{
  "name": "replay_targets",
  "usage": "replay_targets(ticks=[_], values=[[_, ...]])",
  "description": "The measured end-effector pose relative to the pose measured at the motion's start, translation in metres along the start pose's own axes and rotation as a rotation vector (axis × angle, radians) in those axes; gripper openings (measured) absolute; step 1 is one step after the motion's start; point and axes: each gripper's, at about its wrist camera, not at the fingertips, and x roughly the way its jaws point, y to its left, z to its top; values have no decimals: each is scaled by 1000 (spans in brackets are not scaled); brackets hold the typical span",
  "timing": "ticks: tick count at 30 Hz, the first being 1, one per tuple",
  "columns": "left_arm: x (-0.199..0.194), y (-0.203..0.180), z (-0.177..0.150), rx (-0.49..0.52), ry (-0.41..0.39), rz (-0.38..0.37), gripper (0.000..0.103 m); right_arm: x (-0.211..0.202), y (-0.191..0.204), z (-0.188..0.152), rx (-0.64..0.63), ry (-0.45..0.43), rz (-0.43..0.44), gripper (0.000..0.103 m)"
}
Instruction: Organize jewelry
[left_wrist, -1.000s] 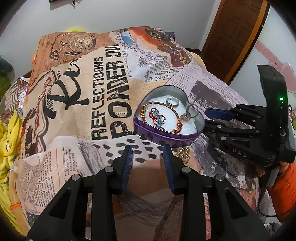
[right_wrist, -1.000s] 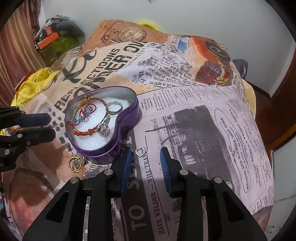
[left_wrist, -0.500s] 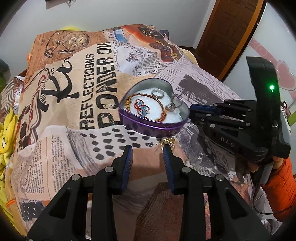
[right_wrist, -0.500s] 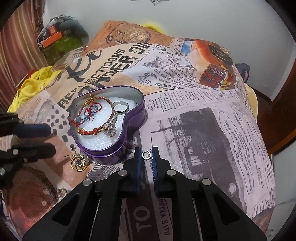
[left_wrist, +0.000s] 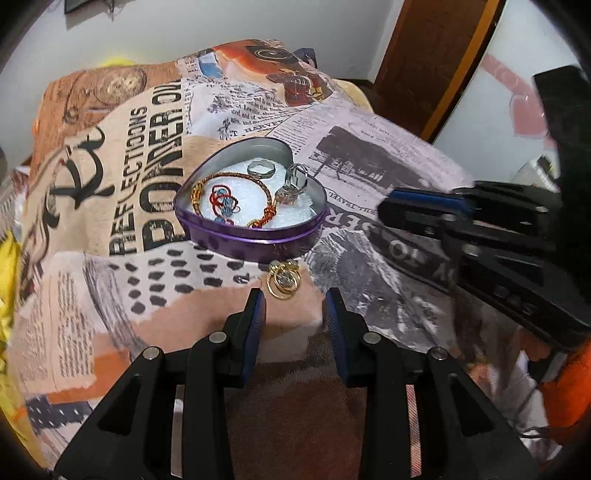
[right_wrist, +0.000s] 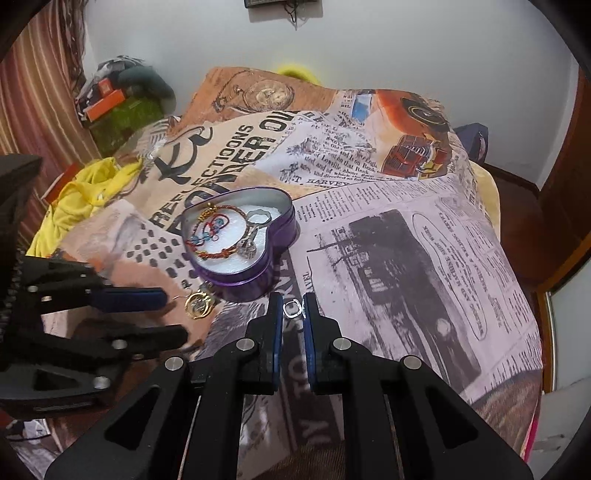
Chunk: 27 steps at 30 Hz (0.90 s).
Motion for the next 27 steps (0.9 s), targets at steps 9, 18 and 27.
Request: replay_targets(ticks=[9, 18, 27], values=[[18, -7, 10, 38, 21, 42, 33, -5, -11, -3, 25, -8, -6, 9], [22, -11, 10, 63, 8, 84, 18, -7, -15, -7, 40, -7, 7, 9], [11, -10, 8, 56, -3, 75, 6, -15, -11, -6, 38, -21, 13, 9]])
